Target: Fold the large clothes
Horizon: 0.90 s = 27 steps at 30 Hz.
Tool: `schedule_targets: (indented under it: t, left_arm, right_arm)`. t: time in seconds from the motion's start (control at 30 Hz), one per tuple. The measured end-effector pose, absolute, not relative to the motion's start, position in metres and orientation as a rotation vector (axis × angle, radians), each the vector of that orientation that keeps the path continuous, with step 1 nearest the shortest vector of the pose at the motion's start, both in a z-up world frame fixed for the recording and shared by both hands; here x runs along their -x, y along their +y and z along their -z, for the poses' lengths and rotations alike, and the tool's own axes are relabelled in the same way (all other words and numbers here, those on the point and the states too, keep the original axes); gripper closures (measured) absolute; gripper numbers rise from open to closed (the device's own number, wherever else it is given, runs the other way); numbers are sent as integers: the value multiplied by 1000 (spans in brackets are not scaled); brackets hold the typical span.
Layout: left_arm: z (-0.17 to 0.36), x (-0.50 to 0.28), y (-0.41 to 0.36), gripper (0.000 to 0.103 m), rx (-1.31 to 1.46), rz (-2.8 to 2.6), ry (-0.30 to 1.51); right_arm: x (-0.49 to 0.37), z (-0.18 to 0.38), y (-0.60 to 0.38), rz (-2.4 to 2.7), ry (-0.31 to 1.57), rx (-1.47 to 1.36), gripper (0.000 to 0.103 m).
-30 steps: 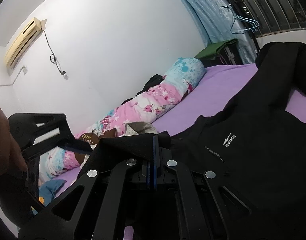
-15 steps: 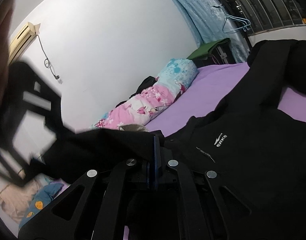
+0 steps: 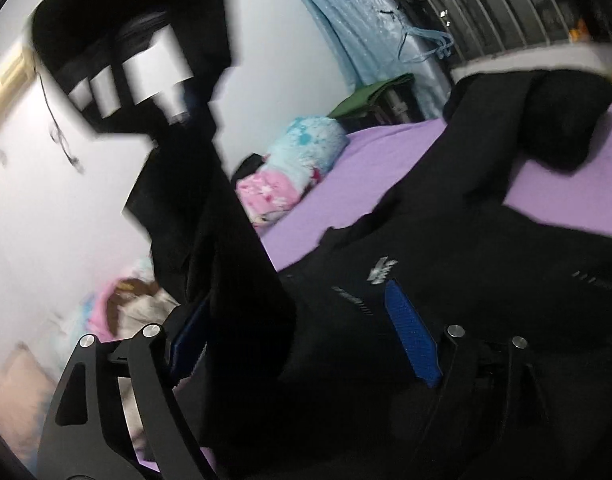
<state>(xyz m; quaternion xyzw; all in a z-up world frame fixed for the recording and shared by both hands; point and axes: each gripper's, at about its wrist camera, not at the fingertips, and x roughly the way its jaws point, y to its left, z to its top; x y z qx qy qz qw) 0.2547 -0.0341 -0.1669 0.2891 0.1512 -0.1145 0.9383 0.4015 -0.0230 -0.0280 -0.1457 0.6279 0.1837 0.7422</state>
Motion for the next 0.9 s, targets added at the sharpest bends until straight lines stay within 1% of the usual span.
schedule_targets:
  t: [0.17, 0.23, 0.3, 0.43, 0.53, 0.63, 0.7, 0.77, 0.83, 0.9]
  left_arm:
    - [170, -252, -22, 19, -540, 277, 348]
    - [169, -249, -16, 19, -503, 306, 349]
    - [164, -246, -8, 17, -449, 337, 339]
    - [154, -246, 5, 15, -365, 359, 318]
    - [153, -259, 22, 15, -286, 346, 347]
    - [153, -272, 44, 14, -235, 310, 361]
    - [154, -279, 59, 11, -210, 267, 363]
    - [155, -290, 75, 9, -167, 219, 387]
    - [161, -303, 90, 9, -124, 174, 435]
    - [171, -317, 101, 9, -85, 149, 503]
  right_arm:
    - [-405, 74, -72, -489, 1398, 35, 95]
    - [-402, 84, -85, -532, 1355, -24, 95]
    - [-401, 96, -98, -567, 1354, -98, 95]
    - [-406, 117, -141, -602, 1337, -324, 95]
    - [-407, 123, -172, -593, 1308, -419, 95]
    - [-403, 132, -208, -598, 1252, -503, 95]
    - [-398, 137, -234, -605, 1193, -575, 95]
    - [-394, 139, -258, -612, 1125, -619, 95]
    - [-387, 135, -281, -644, 1040, -691, 95]
    - [-382, 129, -297, -638, 995, -704, 95]
